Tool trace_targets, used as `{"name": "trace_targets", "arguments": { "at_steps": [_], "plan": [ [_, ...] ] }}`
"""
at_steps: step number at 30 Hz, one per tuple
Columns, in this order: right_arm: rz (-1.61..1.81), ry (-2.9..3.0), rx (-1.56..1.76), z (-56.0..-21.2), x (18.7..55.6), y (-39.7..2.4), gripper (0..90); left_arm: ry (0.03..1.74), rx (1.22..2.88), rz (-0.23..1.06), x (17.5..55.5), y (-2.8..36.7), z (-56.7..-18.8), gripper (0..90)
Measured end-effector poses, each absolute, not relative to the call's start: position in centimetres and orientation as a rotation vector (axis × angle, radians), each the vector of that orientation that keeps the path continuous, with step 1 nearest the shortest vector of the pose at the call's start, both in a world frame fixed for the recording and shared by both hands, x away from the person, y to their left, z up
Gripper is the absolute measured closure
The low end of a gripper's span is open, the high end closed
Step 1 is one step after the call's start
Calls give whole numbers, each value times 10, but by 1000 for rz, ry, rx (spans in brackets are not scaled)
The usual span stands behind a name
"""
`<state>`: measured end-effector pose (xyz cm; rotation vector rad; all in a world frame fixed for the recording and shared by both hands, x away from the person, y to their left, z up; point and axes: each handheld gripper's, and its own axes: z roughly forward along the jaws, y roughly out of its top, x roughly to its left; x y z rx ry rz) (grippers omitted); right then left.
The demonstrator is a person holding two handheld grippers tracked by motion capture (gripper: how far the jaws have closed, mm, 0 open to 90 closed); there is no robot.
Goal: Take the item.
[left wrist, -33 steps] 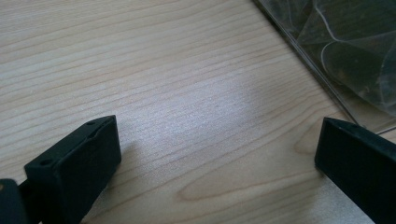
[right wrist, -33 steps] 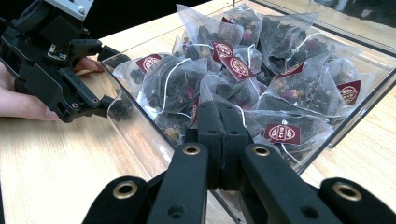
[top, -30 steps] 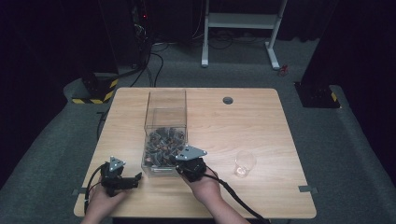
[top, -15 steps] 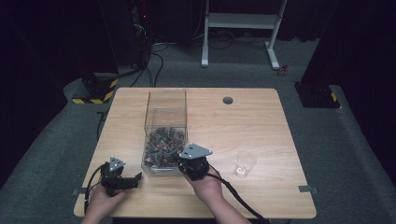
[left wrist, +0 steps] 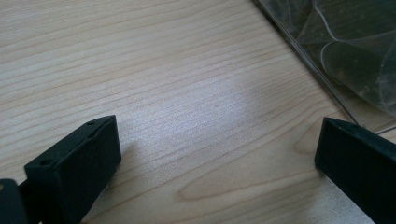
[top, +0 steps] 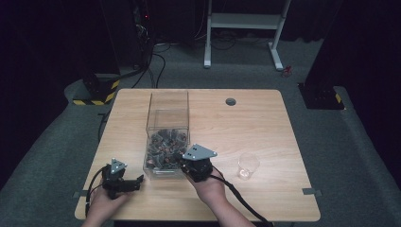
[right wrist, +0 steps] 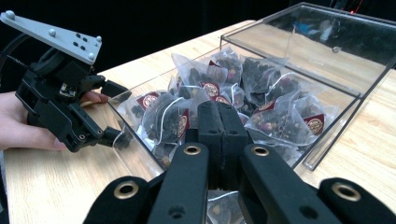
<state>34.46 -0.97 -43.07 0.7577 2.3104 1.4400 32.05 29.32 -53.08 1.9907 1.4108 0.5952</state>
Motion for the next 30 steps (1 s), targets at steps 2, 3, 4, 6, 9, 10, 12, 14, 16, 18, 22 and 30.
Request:
{"name": "trace_targets", "arguments": {
  "at_steps": [2,3,4,6,9,10,12,14,16,18,22,30],
  "plan": [
    [1446,2305,754,-429,345,-10,900,1410,1991,596,321,293,-531,6],
    [1450,2301,753,-429,344,-10,900,1410,1991,596,321,293,-531,6],
    [1452,2298,752,-428,344,-10,900,1411,1991,595,321,293,-531,6],
    [1459,2288,750,-426,344,-11,900,1411,1991,595,321,293,-531,6],
    [1472,2280,743,-424,344,-11,900,1410,1991,596,321,293,-531,6],
    [1476,2276,743,-423,343,-11,900,1410,1990,596,321,293,-531,6],
    [1484,2267,737,-421,343,-11,900,1410,1991,596,321,293,-531,6],
    [1490,2258,736,-419,342,-12,900,1411,1991,595,321,293,-531,6],
    [1496,2252,737,-418,342,-12,900,1411,1991,595,321,293,-531,6],
    [1500,2243,733,-416,342,-12,900,1410,1991,596,321,293,-531,6],
    [1503,2240,723,-413,342,-12,900,1411,1991,596,321,293,-531,6],
    [1503,2239,726,-412,342,-12,900,1410,1991,596,321,293,-531,6]
  ]
}}
